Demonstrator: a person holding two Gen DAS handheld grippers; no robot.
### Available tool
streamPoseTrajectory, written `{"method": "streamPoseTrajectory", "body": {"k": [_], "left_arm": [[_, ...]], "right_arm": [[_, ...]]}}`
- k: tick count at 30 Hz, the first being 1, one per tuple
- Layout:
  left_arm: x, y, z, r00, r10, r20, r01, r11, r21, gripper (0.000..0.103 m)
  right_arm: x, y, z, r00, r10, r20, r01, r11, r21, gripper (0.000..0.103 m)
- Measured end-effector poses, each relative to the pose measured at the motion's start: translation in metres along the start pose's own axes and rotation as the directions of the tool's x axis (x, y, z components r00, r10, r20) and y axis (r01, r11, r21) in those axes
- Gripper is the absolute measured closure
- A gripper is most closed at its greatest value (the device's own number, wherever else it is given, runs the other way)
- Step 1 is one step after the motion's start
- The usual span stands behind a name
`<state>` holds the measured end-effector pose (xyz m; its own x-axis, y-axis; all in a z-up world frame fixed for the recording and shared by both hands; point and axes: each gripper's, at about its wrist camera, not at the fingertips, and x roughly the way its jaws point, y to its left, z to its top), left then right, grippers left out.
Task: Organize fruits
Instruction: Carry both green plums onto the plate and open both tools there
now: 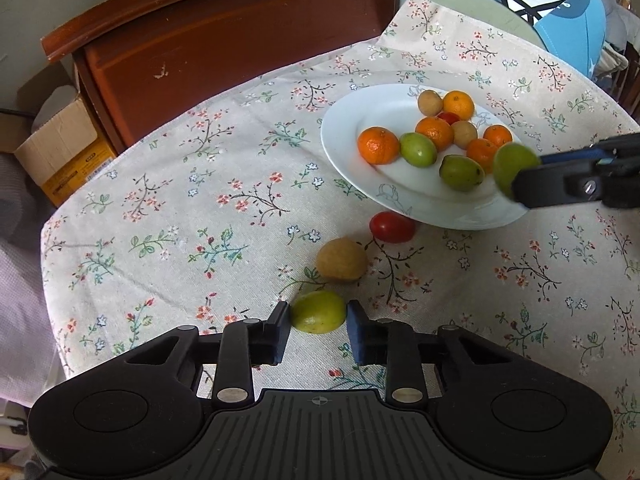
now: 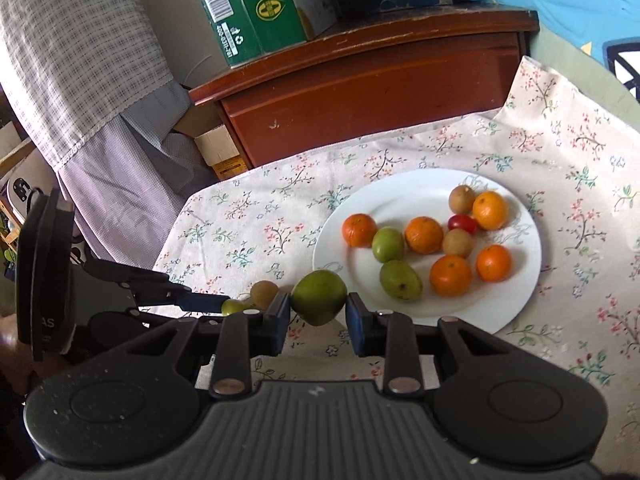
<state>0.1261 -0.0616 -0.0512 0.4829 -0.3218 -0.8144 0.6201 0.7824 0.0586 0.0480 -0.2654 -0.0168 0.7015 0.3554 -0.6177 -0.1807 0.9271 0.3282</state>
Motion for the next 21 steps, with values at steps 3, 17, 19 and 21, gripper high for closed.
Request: {"method": "streamPoseTrajectory", "body": {"k": [3,17,19,21], "left_arm": [[-0.011,0.002,0.003,0.999,0.003,0.036,-0.002,1.0,-0.013,0.075],[-0.051,-0.013,0.036,0.979,-0.018,0.205,0.032,0.998,-0.062,0.075],[-0.052,-0.018,0.04,0.977,-0.016,0.215,0.028,0.998,-0.054,0.075],[-0.053,-0.021,0.045,0.975,-0.016,0.222,0.03,0.998,-0.06,0.075]], "right_arm": [[-0.011,-0.009,0.008,1.0,0.013,-0.003,-0.013,1.0,0.003,0.073],[-0.048,-0.056,0.042,0.994,-0.039,0.1,0.033,0.997,0.064,0.073],[-0.046,-0.058,0.045,0.994,-0.034,0.105,0.027,0.998,0.062,0.073],[-0.042,-0.059,0.048,0.994,-0.027,0.105,0.021,0.998,0.057,0.073]]}}
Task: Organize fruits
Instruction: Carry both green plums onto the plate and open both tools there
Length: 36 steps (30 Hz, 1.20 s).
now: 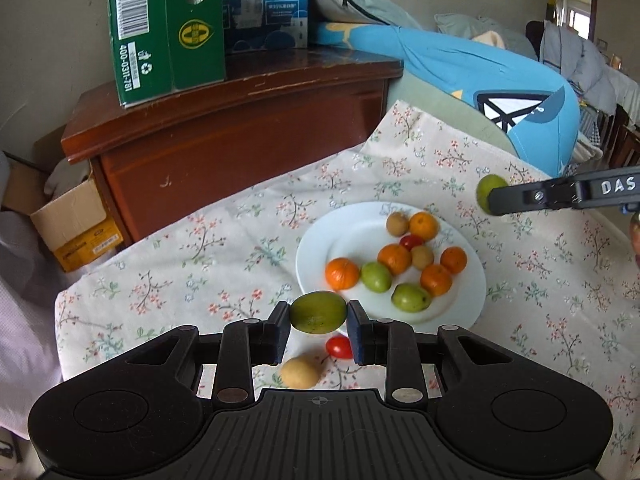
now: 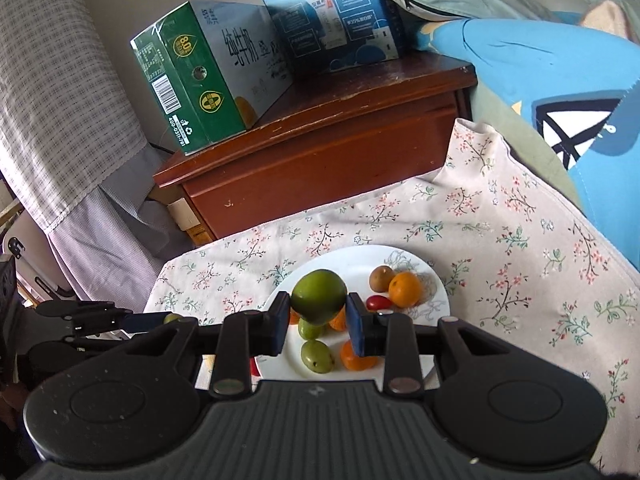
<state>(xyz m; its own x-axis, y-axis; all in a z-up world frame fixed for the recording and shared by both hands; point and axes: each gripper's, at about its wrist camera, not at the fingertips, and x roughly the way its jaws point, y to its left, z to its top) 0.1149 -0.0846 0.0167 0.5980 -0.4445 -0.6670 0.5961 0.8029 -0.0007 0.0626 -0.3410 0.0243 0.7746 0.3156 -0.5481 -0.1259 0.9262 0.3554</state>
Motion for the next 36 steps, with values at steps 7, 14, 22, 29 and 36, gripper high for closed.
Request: {"method": "streamPoseTrajectory", "body": {"k": [7,14,22,29,36], "left_arm": [[0.009,-0.01,0.016,1.0,-0.015,0.027,0.016,0.998,-0.053,0.075],[0.028,-0.018,0.017,1.0,-0.017,-0.002,0.017,0.998,-0.057,0.075],[0.045,-0.02,0.014,0.999,-0.023,-0.036,0.021,0.998,-0.059,0.075],[0.059,-0.021,0.014,0.998,-0.027,-0.055,0.023,0.997,-0.073,0.075],[0.073,-0.027,0.011,0.996,-0.036,-0.084,0.03,0.997,-0.075,0.075]], "right_arm": [[0.02,-0.001,0.012,1.0,0.016,0.0,-0.016,1.0,-0.018,0.073],[0.047,-0.004,0.016,0.999,0.032,-0.028,-0.033,0.999,-0.011,0.073],[0.074,-0.009,0.013,0.997,0.03,-0.067,-0.031,1.0,-0.005,0.073],[0.092,-0.02,0.009,0.995,0.017,-0.097,-0.015,1.0,0.018,0.073],[0.105,-0.026,0.008,0.995,0.008,-0.099,-0.005,1.0,0.03,0.073]]}}
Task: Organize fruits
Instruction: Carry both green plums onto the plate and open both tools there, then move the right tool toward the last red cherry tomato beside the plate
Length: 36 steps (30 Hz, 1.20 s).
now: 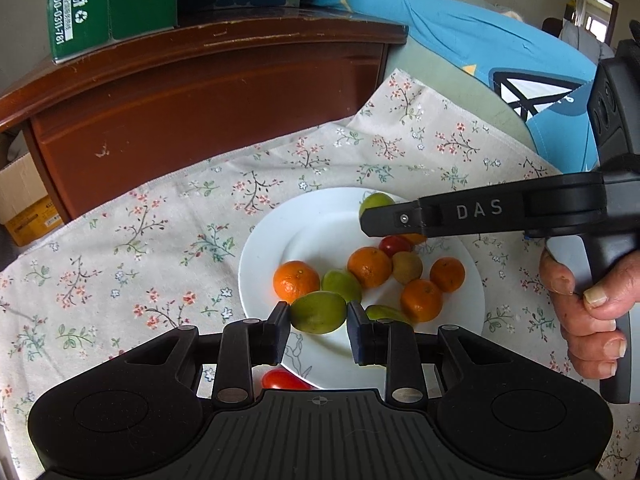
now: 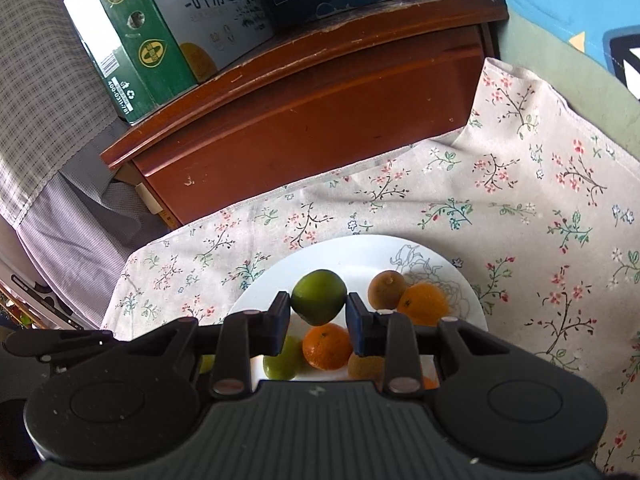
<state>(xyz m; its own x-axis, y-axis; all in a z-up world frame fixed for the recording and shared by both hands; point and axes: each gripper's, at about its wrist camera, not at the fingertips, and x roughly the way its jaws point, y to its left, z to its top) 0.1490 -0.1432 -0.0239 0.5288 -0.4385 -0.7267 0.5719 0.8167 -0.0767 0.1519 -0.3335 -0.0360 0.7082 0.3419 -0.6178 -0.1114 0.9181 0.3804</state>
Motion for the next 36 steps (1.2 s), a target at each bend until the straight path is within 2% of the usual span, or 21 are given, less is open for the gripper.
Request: {"method": "streamPoseTrajectory", "body": {"k": [5,12,14,16,20,23,30,36], "left_arm": [[0.007,-0.005,-0.002,1.0,0.0,-0.019,0.0,1.0,0.005,0.075],[0.005,-0.005,-0.001,1.0,0.013,-0.009,-0.013,1.0,-0.011,0.072],[0.003,-0.005,0.0,1.0,0.022,-0.004,-0.022,1.0,-0.015,0.063],[0.0,-0.004,0.001,0.999,0.04,0.007,-0.039,0.999,-0.024,0.049],[-0.01,0.008,0.007,0.999,0.05,0.02,-0.048,0.996,-0.071,0.046],[-0.021,0.021,0.013,0.996,0.083,0.029,-0.079,0.992,-0.099,0.037],[-0.045,0.047,0.02,0.985,0.159,0.061,-0.148,0.977,-0.154,0.035],[-0.06,0.053,0.015,0.983,0.167,0.074,-0.156,0.978,-0.141,0.034]], "right_arm": [[0.008,-0.006,0.0,1.0,-0.021,-0.005,0.021,1.0,0.022,0.072],[0.009,-0.008,-0.001,1.0,-0.025,-0.002,0.025,0.998,0.05,0.07],[0.007,-0.007,0.0,1.0,-0.023,0.0,0.023,0.998,0.055,0.07],[0.006,-0.006,-0.001,1.0,-0.028,0.0,0.028,0.998,0.056,0.07],[-0.001,-0.004,0.0,0.999,-0.039,0.01,0.038,0.997,0.061,0.069],[-0.008,-0.003,0.0,0.999,-0.042,0.02,0.041,0.997,0.07,0.069],[-0.027,0.009,-0.007,0.999,-0.027,0.038,0.024,0.996,0.083,0.069],[-0.041,0.024,-0.034,0.999,-0.018,0.043,0.014,0.997,0.08,0.069]]}}
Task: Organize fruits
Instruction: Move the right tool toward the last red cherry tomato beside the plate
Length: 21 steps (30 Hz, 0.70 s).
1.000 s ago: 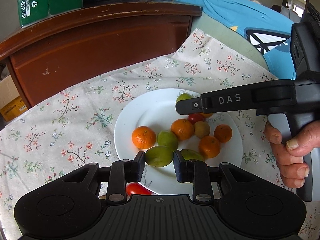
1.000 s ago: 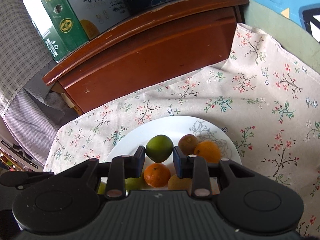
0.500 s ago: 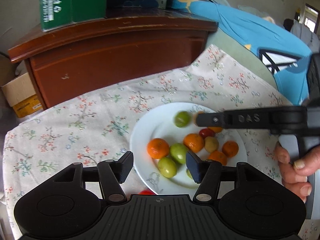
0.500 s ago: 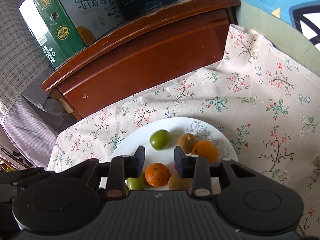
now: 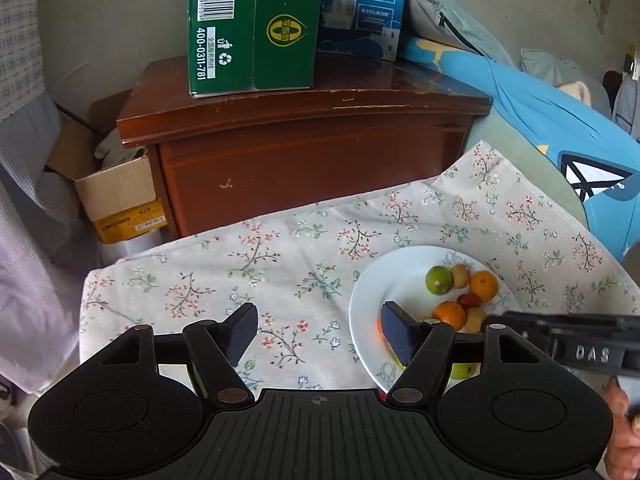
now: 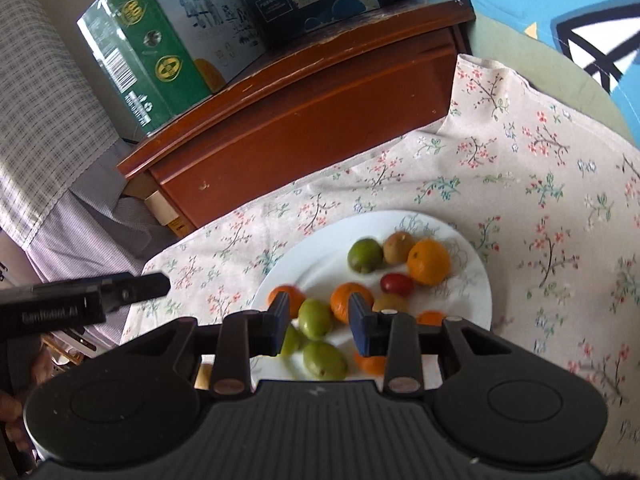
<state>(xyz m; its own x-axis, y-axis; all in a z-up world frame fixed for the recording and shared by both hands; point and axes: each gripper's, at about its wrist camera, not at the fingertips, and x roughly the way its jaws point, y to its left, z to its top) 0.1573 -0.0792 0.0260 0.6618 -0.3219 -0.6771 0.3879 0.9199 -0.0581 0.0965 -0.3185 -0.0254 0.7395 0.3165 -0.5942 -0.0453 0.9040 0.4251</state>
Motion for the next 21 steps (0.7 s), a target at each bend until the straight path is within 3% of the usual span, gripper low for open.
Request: {"method": "streamPoseTrajectory", "body": {"k": [8,12,17,21], "left_arm": [[-0.015,0.002,-0.006,1.0,0.019,-0.015,-0.018,0.998,0.06,0.033],[-0.017,0.003,-0.007,1.0,0.003,-0.016,-0.002,0.995,0.103,0.028],[-0.013,0.014,-0.009,0.999,-0.023,-0.035,0.028,0.989,0.142,0.028],[-0.007,0.027,-0.013,0.997,0.067,-0.042,-0.059,0.985,0.162,0.028]], "right_arm": [[-0.014,0.025,-0.047,0.999,0.026,-0.026,-0.026,0.999,-0.02,0.069],[-0.012,0.044,-0.068,0.999,-0.008,-0.031,0.006,0.998,-0.065,0.069],[0.0,0.058,-0.08,0.998,-0.042,-0.037,0.041,0.999,-0.035,0.069],[0.013,0.068,-0.086,0.997,-0.064,-0.034,0.064,0.998,-0.003,0.069]]}}
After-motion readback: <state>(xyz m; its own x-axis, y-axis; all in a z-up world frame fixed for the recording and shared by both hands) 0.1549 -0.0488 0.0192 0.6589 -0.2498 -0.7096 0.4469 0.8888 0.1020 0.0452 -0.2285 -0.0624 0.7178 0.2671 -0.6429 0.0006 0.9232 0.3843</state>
